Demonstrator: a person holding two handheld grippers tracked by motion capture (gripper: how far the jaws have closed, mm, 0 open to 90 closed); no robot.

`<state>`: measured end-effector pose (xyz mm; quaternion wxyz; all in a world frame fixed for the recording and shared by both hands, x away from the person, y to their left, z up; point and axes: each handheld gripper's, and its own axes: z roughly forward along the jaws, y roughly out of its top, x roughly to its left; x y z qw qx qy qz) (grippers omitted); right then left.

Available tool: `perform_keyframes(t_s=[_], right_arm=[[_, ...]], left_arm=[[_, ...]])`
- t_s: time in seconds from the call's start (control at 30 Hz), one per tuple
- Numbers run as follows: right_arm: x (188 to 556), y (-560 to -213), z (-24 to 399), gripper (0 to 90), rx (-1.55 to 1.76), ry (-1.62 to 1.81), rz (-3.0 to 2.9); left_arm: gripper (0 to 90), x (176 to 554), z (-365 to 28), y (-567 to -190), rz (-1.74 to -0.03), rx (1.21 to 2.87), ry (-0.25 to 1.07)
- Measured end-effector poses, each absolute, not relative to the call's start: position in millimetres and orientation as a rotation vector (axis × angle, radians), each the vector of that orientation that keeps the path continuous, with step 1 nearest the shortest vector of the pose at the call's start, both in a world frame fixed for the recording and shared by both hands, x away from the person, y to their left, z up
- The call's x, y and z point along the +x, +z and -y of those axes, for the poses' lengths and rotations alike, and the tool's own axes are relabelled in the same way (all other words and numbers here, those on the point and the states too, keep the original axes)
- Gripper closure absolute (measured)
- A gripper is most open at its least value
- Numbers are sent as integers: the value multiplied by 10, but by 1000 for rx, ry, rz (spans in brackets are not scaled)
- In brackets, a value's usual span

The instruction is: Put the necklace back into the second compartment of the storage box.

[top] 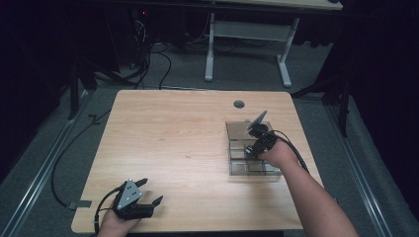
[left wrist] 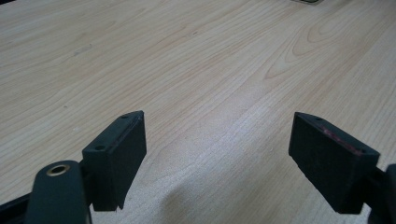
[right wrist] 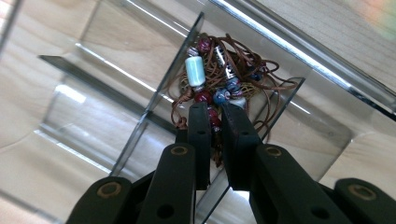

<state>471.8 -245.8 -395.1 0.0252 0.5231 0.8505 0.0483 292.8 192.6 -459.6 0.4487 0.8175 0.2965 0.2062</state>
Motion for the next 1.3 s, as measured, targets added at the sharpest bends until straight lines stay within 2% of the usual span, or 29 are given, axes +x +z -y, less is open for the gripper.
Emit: perform_keyframes(t_s=[0.27, 0.37, 0.47, 0.87, 1.3], right_arm=[[4772, -4051, 2462, 823, 1635, 135, -2641], [4765, -3998, 2464, 766, 1641, 159, -2635], [4745, -3888, 2456, 749, 1643, 191, -2624], [4558, -3590, 2525, 784, 1664, 229, -2629], [4248, -3589, 2577, 798, 1703, 220, -2634]], left_arm=[[195, 2929, -1926, -4595, -734, 2025, 509], [195, 2929, -1924, -4596, -733, 2025, 509], [195, 2930, -1921, -4596, -732, 2028, 510], [195, 2928, -1922, -4596, -733, 2026, 512], [194, 2927, -1923, -4596, -736, 2023, 513]])
